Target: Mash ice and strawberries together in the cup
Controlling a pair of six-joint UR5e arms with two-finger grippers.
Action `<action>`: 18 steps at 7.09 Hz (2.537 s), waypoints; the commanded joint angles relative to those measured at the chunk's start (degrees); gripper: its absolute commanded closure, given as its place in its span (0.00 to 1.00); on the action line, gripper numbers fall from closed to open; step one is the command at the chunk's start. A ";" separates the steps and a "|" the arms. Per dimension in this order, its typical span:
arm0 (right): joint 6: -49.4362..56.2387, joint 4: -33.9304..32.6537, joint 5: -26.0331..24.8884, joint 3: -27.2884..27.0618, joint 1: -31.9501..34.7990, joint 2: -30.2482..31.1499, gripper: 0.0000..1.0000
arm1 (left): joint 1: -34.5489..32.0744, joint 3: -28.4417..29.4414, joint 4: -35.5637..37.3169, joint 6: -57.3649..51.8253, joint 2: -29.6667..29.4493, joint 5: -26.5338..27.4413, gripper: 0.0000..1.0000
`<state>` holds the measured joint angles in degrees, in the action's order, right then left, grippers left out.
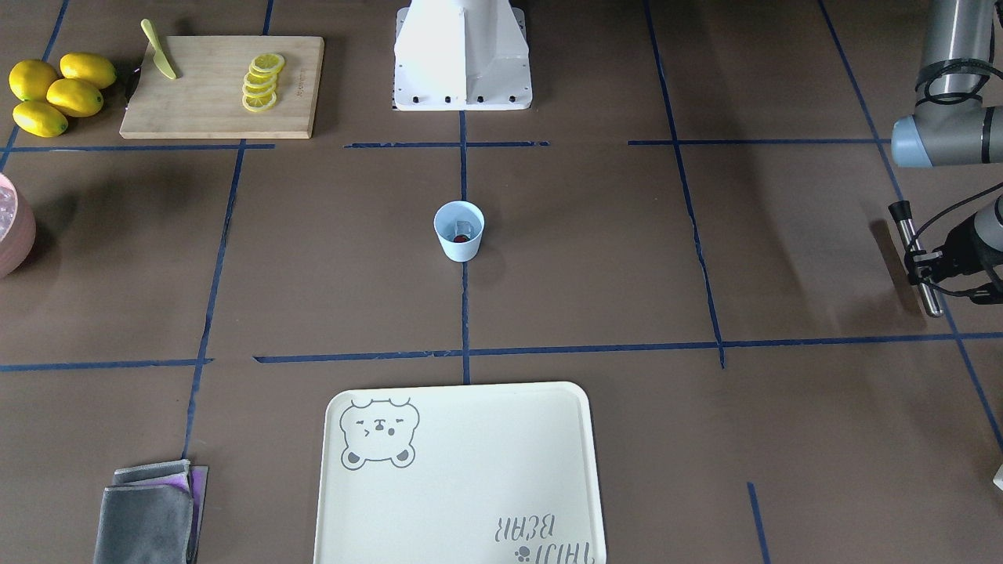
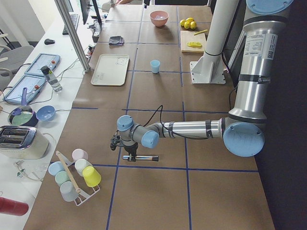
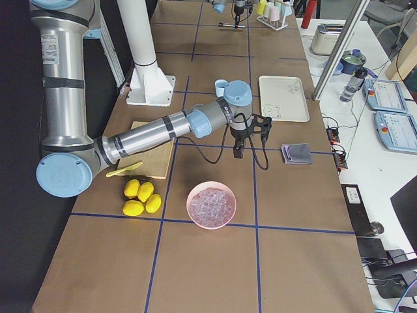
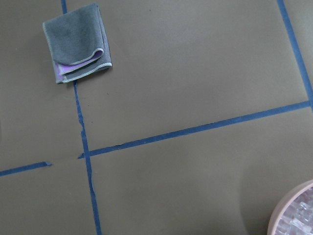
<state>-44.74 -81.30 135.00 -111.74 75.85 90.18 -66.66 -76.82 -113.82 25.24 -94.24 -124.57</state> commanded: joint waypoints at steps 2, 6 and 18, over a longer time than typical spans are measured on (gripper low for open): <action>0.00 0.00 0.00 -0.23 0.00 0.00 0.00 | 0.12 0.62 -0.53 0.60 0.11 0.11 0.98; 0.00 0.00 0.18 -0.32 0.27 -0.09 0.00 | 0.21 0.53 -0.53 0.96 0.10 0.12 0.83; 32.40 -18.56 1.85 1.52 13.24 0.18 0.00 | -19.34 -9.49 10.06 -19.35 0.46 -14.38 0.00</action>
<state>-25.53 -92.29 137.45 -111.24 85.19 90.24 -79.61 -85.90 -109.16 15.33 -93.71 -136.28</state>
